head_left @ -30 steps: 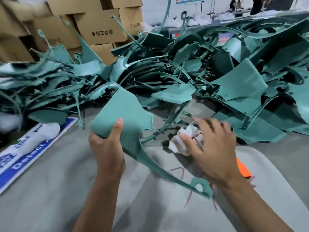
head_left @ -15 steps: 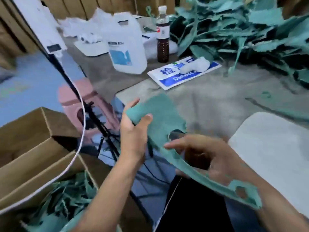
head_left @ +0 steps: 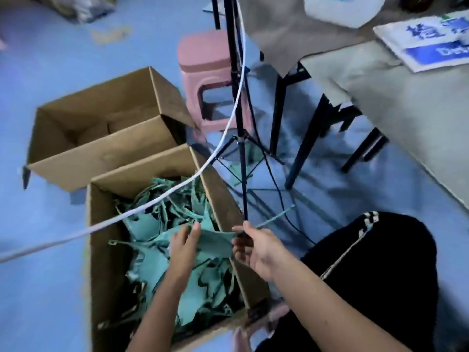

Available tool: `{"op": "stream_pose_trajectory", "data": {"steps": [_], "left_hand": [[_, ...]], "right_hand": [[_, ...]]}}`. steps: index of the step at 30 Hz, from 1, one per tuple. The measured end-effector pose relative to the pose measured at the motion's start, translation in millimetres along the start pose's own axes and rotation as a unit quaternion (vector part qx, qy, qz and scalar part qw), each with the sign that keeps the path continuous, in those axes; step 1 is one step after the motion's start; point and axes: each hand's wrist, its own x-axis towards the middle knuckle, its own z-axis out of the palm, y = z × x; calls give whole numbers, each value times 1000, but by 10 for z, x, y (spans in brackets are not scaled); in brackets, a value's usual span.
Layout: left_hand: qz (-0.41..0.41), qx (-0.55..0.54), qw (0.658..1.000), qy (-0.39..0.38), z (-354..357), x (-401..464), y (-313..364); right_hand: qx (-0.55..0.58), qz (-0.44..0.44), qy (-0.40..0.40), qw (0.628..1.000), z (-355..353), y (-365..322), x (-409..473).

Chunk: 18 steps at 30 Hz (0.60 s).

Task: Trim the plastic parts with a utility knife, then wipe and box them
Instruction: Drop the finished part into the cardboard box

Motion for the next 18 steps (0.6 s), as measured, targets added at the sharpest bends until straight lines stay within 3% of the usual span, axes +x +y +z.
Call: {"op": "stream_pose_trajectory", "data": {"steps": [3,5,9,12,14,18], "left_hand": [[-35,-11,997,72,-218,26,-423],[-53,37,991,119,-364,58,-590],[-116,105,973,173,-764,316,-966],[-280,105,888,348,-953,563,-1006],[-302,64,858,411,-856,594,-812],[-163,68,920,350,-261,600,-457]], "right_hand": [[-33,74,-31,996,253,237,181],[-50,103,-56,992,378,352,225],[-108,108,-81,985,406,416,235],[-138,80,-70,985,265,364,203],[-167,60,-45,983,166,335,201],[-199,46,-23,979,15,231,159]]}}
